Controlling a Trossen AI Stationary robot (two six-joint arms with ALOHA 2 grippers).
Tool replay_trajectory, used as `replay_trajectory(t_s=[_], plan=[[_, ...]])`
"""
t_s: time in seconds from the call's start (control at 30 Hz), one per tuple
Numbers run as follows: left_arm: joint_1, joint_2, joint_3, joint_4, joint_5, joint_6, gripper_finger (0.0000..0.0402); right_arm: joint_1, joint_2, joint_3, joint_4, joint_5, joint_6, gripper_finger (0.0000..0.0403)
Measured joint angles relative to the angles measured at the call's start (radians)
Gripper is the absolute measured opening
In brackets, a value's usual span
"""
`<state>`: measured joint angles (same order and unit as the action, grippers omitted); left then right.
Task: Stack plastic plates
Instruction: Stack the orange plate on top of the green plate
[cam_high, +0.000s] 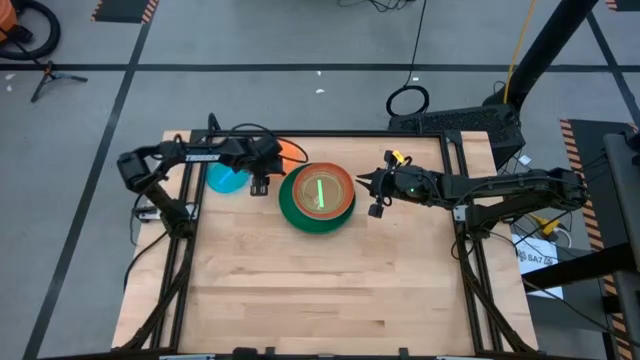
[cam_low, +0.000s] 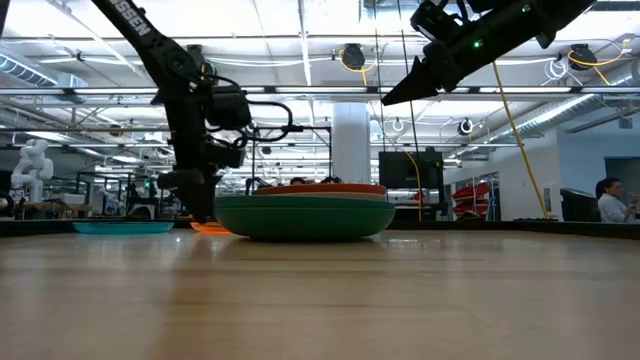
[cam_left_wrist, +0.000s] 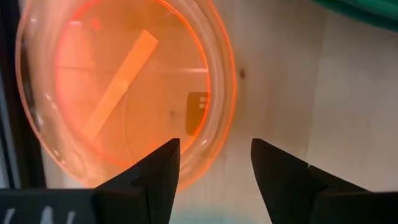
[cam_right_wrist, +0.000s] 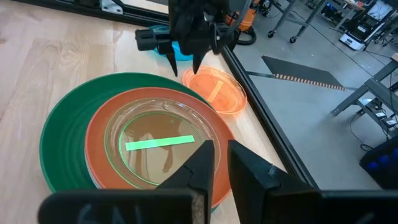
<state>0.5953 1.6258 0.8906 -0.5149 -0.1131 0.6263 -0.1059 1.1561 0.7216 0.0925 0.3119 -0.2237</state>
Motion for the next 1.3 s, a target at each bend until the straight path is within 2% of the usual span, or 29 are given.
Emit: replay_trajectory(t_s=[0.33,1.0,1.3], plan=[[-0.001,0.051,0.001,0.026,-0.011,0.053,0.0191,0.000,0.000,0.000,0.000,0.000,0.000,0.0038],[-0.028,0.065,0.009,0.017,-0.052,0.051,0.0010,0.000,0.000,0.000,0.000,0.000,0.000,0.0038],[-0.042,0.060,0.124,-0.163,-0.093,0.017,0.0007,0.000,0.000,0.000,0.000,0.000,0.000,0.0038]])
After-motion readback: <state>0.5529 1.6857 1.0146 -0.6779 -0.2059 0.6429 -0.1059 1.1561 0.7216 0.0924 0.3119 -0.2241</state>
